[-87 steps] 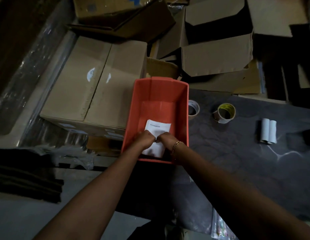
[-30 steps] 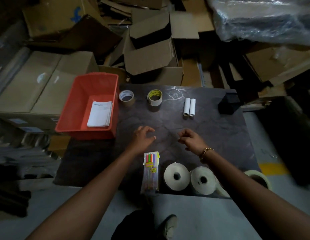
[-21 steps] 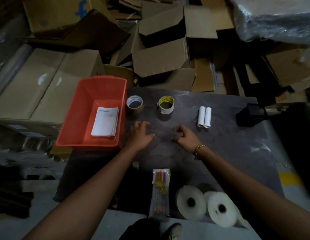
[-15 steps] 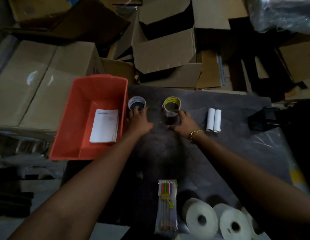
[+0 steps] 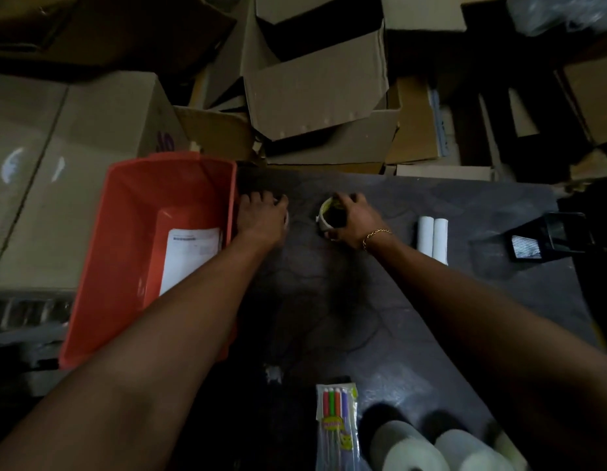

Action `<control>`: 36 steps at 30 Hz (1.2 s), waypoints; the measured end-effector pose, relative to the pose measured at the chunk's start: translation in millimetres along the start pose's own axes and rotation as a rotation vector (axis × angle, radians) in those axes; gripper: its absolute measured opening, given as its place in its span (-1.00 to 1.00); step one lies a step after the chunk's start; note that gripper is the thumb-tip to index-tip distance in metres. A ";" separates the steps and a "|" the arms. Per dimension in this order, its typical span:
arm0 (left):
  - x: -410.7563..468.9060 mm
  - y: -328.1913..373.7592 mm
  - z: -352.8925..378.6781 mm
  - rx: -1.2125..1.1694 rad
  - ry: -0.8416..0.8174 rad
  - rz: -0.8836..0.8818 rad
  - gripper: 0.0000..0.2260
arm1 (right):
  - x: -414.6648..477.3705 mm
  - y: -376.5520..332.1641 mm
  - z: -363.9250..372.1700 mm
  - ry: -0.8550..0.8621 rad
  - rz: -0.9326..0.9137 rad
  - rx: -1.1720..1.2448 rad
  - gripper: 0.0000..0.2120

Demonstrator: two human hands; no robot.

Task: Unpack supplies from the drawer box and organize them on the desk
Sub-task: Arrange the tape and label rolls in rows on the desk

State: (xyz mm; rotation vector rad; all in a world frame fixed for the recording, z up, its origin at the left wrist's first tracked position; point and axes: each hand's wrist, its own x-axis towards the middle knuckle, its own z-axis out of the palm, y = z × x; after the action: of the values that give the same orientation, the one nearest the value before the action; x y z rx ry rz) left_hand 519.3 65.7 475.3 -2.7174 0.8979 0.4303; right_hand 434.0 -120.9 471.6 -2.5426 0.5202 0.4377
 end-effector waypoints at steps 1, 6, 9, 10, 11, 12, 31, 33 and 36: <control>-4.8 4.7 -3.7 -0.058 0.018 0.003 -0.30 | -6.3 2.9 -2.0 0.015 -0.015 -0.001 -0.13; -34.5 52.0 -24.3 -0.297 0.100 -0.008 -0.22 | -56.0 37.9 -23.2 0.069 -0.060 0.019 -0.18; -57.0 94.9 -34.6 -0.371 0.145 0.007 -0.24 | -96.0 75.8 -41.5 0.100 -0.020 0.023 -0.20; -65.1 113.1 -37.3 -0.414 0.143 0.027 -0.23 | -111.6 91.7 -47.2 0.113 0.007 0.029 -0.21; -73.5 132.5 -39.2 -0.463 0.140 0.051 -0.22 | -127.7 109.1 -52.1 0.126 0.030 0.035 -0.22; -82.2 154.0 -40.2 -0.514 0.138 0.076 -0.21 | -144.4 127.9 -57.0 0.139 0.053 0.036 -0.22; -201.8 459.0 3.7 -0.532 -0.062 0.187 -0.14 | -346.2 368.3 -41.1 0.027 0.199 0.081 -0.17; -208.3 463.4 8.0 -0.523 -0.069 0.179 -0.12 | -351.9 370.4 -35.0 0.008 0.192 0.076 -0.13; -218.2 464.9 9.9 -0.533 -0.063 0.158 -0.04 | -360.9 374.9 -31.0 -0.010 0.184 0.105 0.04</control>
State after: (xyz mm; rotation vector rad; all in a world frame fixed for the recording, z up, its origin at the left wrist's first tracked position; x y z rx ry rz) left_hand 66.4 -176.5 477.9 -3.0829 1.1164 0.8959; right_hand -39.9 -337.5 486.8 -2.4007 0.7573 0.4748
